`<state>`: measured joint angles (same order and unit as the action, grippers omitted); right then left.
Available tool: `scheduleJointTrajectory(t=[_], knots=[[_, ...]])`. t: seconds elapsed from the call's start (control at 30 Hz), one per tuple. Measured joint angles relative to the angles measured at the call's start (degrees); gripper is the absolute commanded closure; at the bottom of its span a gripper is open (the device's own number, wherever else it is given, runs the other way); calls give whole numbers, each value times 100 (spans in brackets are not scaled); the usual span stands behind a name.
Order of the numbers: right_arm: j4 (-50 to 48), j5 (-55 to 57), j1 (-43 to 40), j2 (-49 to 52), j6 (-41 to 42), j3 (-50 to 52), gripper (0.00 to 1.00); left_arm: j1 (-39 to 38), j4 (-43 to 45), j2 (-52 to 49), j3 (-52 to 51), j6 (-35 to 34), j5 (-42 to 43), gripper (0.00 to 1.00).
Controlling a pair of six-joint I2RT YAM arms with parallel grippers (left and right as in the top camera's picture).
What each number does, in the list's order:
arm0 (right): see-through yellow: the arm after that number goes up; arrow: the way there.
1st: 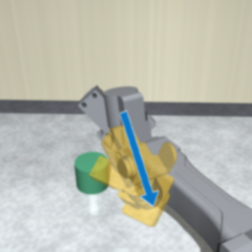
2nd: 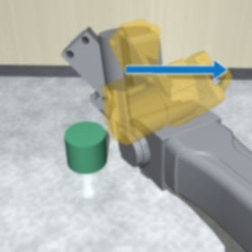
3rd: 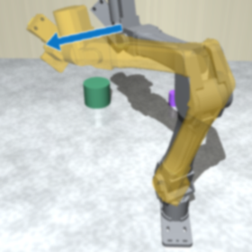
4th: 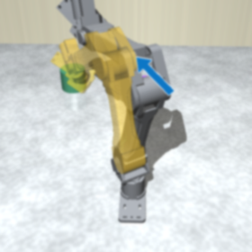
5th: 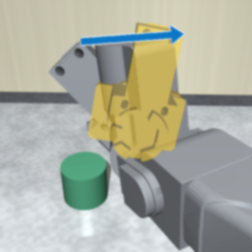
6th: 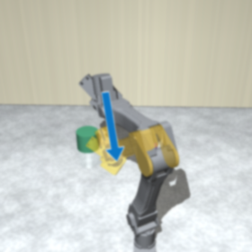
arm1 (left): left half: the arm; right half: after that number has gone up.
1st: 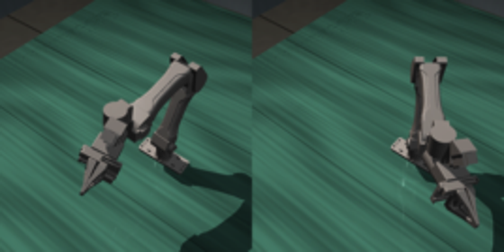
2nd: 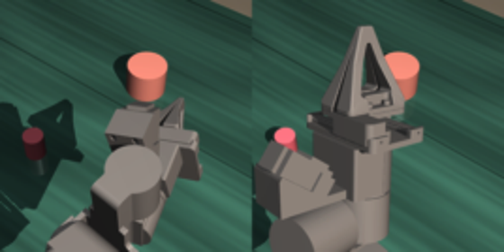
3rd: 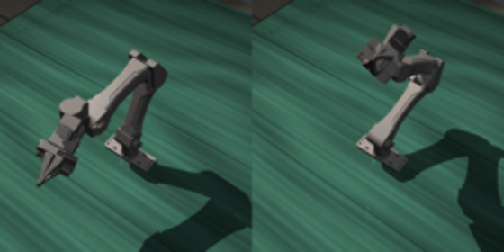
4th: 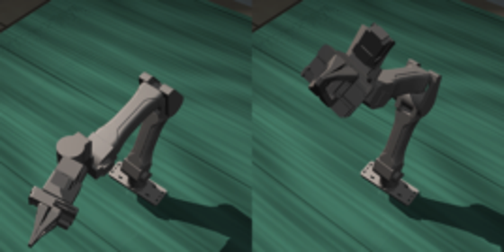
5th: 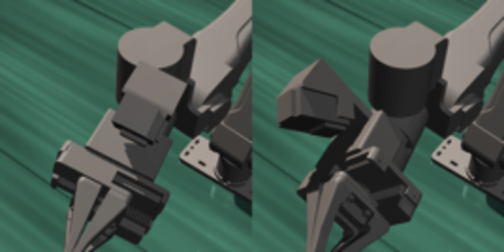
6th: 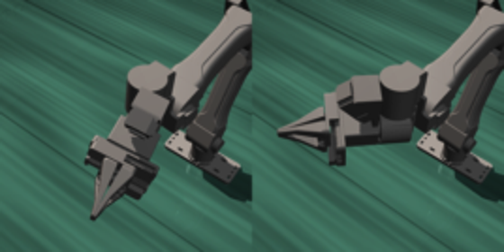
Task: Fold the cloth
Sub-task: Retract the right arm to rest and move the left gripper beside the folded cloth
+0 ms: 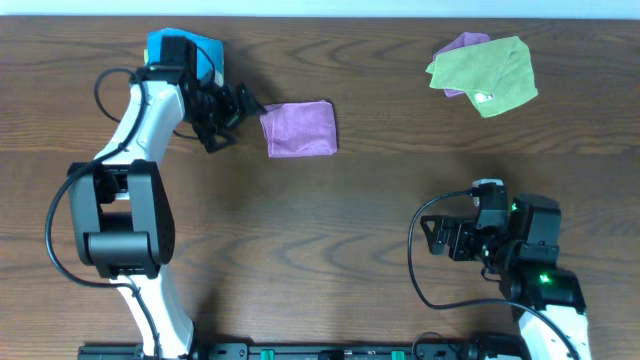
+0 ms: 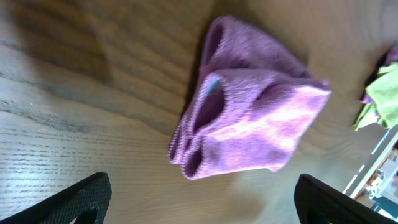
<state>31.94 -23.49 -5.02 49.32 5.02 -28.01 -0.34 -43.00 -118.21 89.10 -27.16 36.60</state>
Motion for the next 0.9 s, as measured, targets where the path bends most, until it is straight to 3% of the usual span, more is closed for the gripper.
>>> scheduleJointTrajectory(t=[0.3,0.73,0.83,0.9], knots=[[450,0,0,26,131,2,1,-291,907,0,-682,-46,105,5],[483,0,0,33,155,2,1,-656,2295,111,-1506,-634,221,4],[485,0,0,33,157,2,1,-767,2538,114,-1556,-763,197,0],[485,0,0,33,157,2,1,-850,2660,122,-1569,-835,125,11]])
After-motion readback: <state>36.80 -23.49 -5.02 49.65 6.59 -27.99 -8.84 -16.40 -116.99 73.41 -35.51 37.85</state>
